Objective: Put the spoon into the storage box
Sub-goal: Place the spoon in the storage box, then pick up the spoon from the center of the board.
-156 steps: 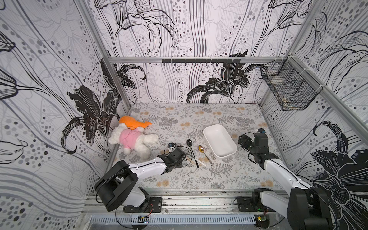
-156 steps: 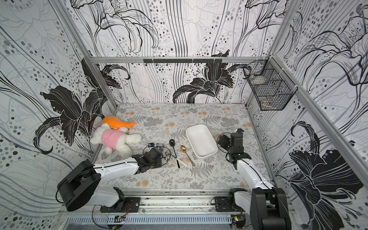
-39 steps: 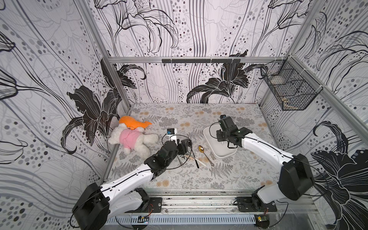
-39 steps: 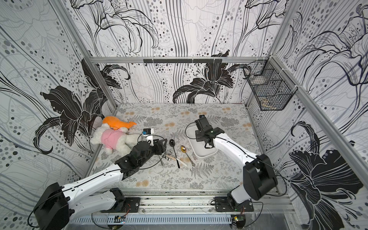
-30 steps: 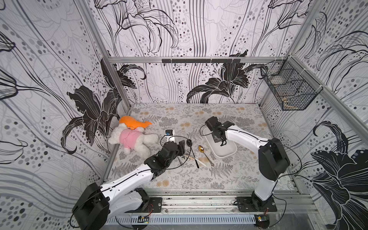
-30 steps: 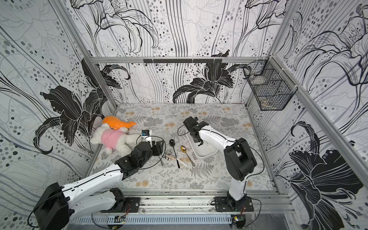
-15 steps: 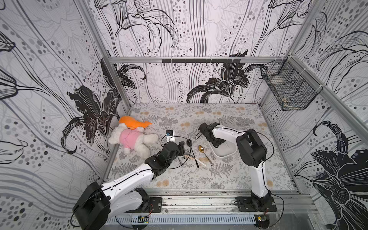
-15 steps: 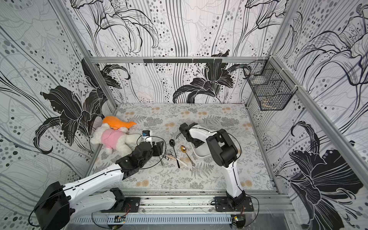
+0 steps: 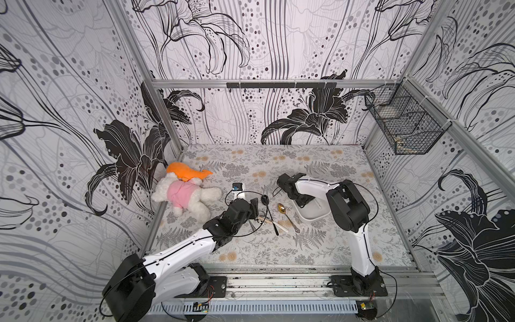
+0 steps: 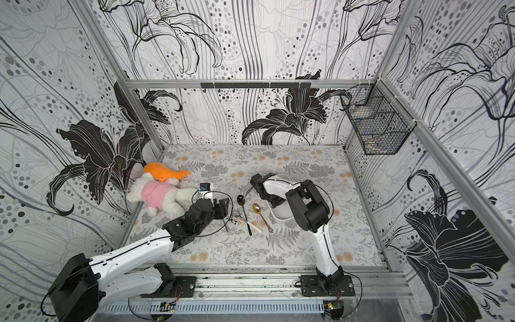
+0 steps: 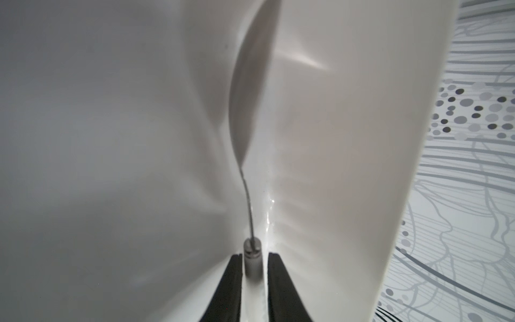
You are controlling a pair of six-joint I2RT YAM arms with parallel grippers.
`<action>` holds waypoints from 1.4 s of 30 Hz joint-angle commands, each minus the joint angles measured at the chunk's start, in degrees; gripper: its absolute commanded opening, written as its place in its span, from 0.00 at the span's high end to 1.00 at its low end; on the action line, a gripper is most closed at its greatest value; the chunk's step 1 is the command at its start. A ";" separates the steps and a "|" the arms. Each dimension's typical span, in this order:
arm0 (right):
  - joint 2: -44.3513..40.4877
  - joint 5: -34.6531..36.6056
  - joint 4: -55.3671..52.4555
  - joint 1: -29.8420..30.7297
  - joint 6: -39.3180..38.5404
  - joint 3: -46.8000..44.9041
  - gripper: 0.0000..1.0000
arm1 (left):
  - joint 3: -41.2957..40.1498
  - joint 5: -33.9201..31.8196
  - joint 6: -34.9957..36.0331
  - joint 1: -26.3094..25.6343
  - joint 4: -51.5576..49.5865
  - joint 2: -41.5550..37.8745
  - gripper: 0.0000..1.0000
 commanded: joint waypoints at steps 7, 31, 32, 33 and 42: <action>-0.42 -1.41 3.71 -0.45 -1.67 -0.23 0.78 | -0.08 -0.31 -0.17 0.32 -1.08 1.16 0.35; -25.15 -28.68 21.01 -7.09 -2.83 -13.67 0.63 | 3.18 1.49 -5.17 0.29 -3.32 3.81 0.35; -27.06 -30.20 22.20 -7.09 -2.54 -15.09 0.60 | 4.22 2.57 -6.89 0.17 -4.36 4.95 0.35; -28.58 -30.98 23.11 -7.08 -2.19 -16.34 0.60 | 5.53 2.89 -8.53 -0.16 -5.79 6.54 0.36; -39.62 -34.96 31.10 -7.05 0.57 -27.27 0.59 | 21.19 -3.84 -16.17 -13.33 -17.68 26.44 0.39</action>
